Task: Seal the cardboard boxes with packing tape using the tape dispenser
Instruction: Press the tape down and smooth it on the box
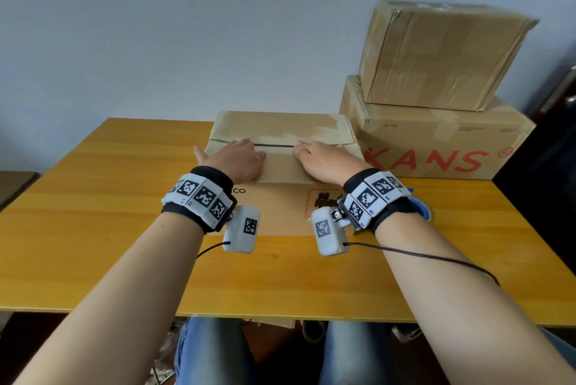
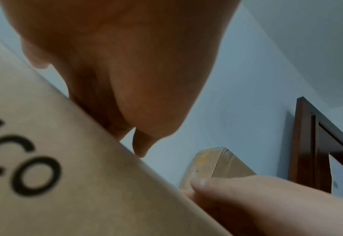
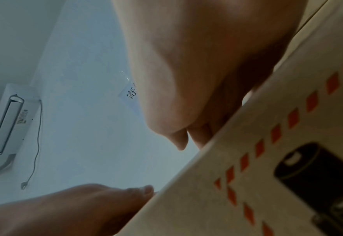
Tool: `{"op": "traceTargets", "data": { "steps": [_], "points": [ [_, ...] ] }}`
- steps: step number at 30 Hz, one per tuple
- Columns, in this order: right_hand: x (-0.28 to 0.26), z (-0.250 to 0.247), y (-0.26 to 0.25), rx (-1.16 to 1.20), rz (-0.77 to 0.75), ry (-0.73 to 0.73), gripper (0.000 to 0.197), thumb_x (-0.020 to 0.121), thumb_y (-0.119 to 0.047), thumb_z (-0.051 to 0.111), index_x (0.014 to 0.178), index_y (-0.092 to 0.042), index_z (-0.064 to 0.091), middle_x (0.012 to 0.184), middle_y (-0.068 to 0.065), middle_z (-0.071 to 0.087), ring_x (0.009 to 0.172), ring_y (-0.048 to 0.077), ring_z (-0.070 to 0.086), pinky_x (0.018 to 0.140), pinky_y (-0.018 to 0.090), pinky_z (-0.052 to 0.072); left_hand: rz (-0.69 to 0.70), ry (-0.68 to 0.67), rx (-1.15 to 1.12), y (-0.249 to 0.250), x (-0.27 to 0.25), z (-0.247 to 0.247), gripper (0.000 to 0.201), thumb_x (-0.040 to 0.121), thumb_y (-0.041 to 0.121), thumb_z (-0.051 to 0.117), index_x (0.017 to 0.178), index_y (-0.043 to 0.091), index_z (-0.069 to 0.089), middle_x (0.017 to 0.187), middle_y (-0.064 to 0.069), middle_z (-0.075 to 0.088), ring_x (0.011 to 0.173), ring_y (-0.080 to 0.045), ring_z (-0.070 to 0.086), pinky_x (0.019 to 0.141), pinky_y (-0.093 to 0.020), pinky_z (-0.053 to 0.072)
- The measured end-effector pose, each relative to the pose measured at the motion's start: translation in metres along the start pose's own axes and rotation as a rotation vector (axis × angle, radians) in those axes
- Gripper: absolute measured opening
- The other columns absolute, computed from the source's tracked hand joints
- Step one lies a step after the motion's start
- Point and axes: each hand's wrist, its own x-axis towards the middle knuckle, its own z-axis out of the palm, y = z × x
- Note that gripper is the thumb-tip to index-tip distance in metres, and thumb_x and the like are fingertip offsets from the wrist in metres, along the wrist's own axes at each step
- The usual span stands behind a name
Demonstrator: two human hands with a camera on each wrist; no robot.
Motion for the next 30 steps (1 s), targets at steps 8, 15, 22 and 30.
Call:
{"op": "traceTargets", "data": {
  "steps": [8, 15, 22, 30],
  "points": [
    [-0.005, -0.005, 0.026, 0.01, 0.186, 0.043, 0.057, 0.106, -0.034, 0.008, 0.16, -0.027, 0.021, 0.167, -0.004, 0.017, 0.154, 0.018, 0.015, 0.122, 0.051, -0.006, -0.06, 0.015, -0.007, -0.027, 0.001, -0.008, 0.058, 0.106, 0.049, 0.014, 0.157, 0.023, 0.026, 0.167, 0.01, 0.011, 0.155, -0.016, 0.004, 0.111, -0.077, -0.004],
    [-0.006, -0.01, 0.023, 0.0, 0.195, 0.031, 0.056, 0.106, -0.033, 0.011, 0.159, -0.027, 0.024, 0.165, 0.003, 0.024, 0.152, 0.024, 0.022, 0.124, 0.054, -0.002, -0.244, 0.019, -0.165, -0.044, 0.003, -0.005, 0.058, 0.108, 0.043, 0.018, 0.147, 0.004, 0.036, 0.153, -0.018, 0.041, 0.138, -0.038, 0.042, 0.118, -0.055, 0.021],
    [-0.005, -0.007, 0.023, -0.008, 0.162, 0.039, 0.056, 0.105, -0.031, 0.011, 0.16, -0.027, 0.024, 0.166, -0.003, 0.022, 0.152, 0.021, 0.02, 0.122, 0.055, -0.003, -0.22, 0.069, -0.345, -0.052, 0.006, -0.009, 0.055, 0.107, 0.041, 0.038, 0.143, -0.001, 0.041, 0.143, -0.02, 0.05, 0.12, -0.035, 0.052, 0.097, -0.043, 0.04],
    [-0.008, -0.005, 0.021, -0.007, 0.135, 0.045, 0.055, 0.105, -0.03, 0.012, 0.156, -0.028, 0.033, 0.166, -0.006, 0.021, 0.152, 0.021, 0.02, 0.12, 0.058, -0.007, -0.065, 0.113, -0.127, -0.028, 0.009, -0.008, 0.033, 0.098, -0.002, 0.031, 0.126, -0.004, 0.048, 0.133, -0.019, 0.051, 0.113, -0.035, 0.054, 0.096, -0.044, 0.047]
  ]
}}
